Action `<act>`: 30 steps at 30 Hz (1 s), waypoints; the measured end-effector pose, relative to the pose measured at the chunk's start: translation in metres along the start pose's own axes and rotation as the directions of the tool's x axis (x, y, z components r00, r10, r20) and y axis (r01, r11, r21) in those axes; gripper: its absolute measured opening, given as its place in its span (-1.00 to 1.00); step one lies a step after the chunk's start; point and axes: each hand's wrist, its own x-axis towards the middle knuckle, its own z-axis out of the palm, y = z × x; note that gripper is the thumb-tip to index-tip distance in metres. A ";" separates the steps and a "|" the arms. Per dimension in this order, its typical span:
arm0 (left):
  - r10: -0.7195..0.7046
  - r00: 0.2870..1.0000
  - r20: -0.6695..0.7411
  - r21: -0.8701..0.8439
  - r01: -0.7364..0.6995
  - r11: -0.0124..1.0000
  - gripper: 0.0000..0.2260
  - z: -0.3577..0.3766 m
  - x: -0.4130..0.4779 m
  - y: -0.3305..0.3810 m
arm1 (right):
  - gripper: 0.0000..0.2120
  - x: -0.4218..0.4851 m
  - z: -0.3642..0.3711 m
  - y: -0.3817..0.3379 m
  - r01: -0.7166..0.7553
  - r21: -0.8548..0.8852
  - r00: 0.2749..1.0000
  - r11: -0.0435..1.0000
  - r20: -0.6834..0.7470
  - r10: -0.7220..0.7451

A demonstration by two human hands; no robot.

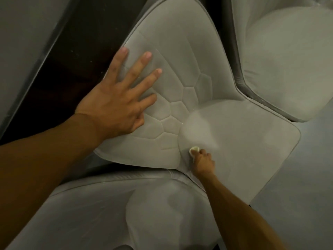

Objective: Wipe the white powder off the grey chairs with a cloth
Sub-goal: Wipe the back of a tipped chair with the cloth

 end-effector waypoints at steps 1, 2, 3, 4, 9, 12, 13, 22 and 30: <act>-0.001 1.000 -0.004 0.004 0.001 1.000 -0.39 0.001 0.000 0.000 | -0.62 0.002 -0.001 0.001 0.025 -0.071 0.985 0.997 0.173 -0.012; -0.001 1.000 -0.014 0.003 0.001 1.000 -0.39 0.000 0.000 0.000 | -0.62 0.002 -0.003 0.003 0.075 -0.149 0.936 0.986 0.352 -0.018; -0.003 1.000 -0.022 -0.002 0.003 1.000 -0.39 0.000 -0.001 -0.001 | -0.61 0.000 -0.005 0.006 0.125 -0.218 0.869 0.968 0.495 -0.001; -0.003 1.000 -0.028 -0.004 0.003 1.000 -0.38 0.000 -0.001 -0.001 | -0.58 -0.002 -0.005 0.010 0.170 -0.267 0.820 0.949 0.572 0.014; 0.003 0.999 -0.036 0.005 -0.003 1.000 -0.37 0.003 0.000 -0.001 | -0.65 -0.009 -0.010 0.030 0.080 -0.199 0.901 0.977 0.433 0.014; -0.005 1.000 -0.010 0.010 0.005 1.000 -0.36 0.001 0.000 -0.001 | -0.65 -0.006 -0.012 0.032 0.059 -0.069 0.968 0.996 0.246 -0.040; -0.004 1.000 -0.002 0.015 0.004 1.000 -0.36 0.001 0.000 -0.001 | -0.62 -0.004 -0.013 0.031 0.072 -0.043 0.982 0.996 0.177 -0.063; 0.010 1.000 -0.006 0.014 -0.010 1.000 -0.34 0.003 0.000 -0.002 | -0.62 -0.017 -0.029 -0.045 0.510 0.490 0.829 0.708 -0.499 -0.252; -0.006 0.999 0.048 0.017 0.005 1.000 -0.36 -0.001 0.000 -0.002 | -0.57 -0.008 -0.047 -0.046 0.156 0.256 0.986 0.954 0.011 -0.164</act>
